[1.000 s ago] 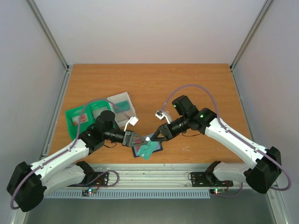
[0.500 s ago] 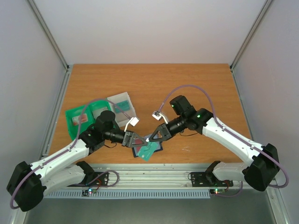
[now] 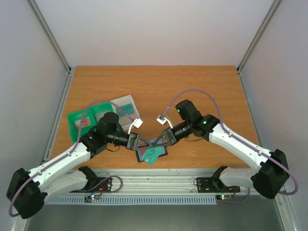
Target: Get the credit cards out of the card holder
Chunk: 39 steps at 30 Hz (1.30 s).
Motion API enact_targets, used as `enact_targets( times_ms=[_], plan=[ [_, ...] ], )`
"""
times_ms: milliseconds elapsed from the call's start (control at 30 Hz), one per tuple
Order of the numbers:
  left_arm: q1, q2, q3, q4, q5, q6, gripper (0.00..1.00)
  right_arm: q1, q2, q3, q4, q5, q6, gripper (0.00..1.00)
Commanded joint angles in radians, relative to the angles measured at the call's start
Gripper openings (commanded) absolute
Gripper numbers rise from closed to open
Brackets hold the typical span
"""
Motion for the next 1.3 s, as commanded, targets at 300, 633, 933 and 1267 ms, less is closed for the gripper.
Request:
enact_targets(
  times_ms=[300,633,933,1267],
  plan=[
    [0.001,-0.219,0.073,-0.169,-0.532,-0.111,0.64,0.002,-0.165,-0.082,0.334,0.260,0.394,0.01],
    [0.000,-0.301,0.028,-0.081,-0.596,-0.229,0.69,-0.018,-0.172,-0.184,0.711,0.376,0.703,0.01],
    [0.000,-0.252,0.035,-0.050,-0.623,-0.255,0.69,-0.063,-0.266,-0.217,0.669,0.482,0.700,0.01],
    [0.001,-0.189,0.031,0.128,-0.572,-0.323,0.27,-0.079,-0.287,-0.188,0.611,0.502,0.660,0.01]
  ],
)
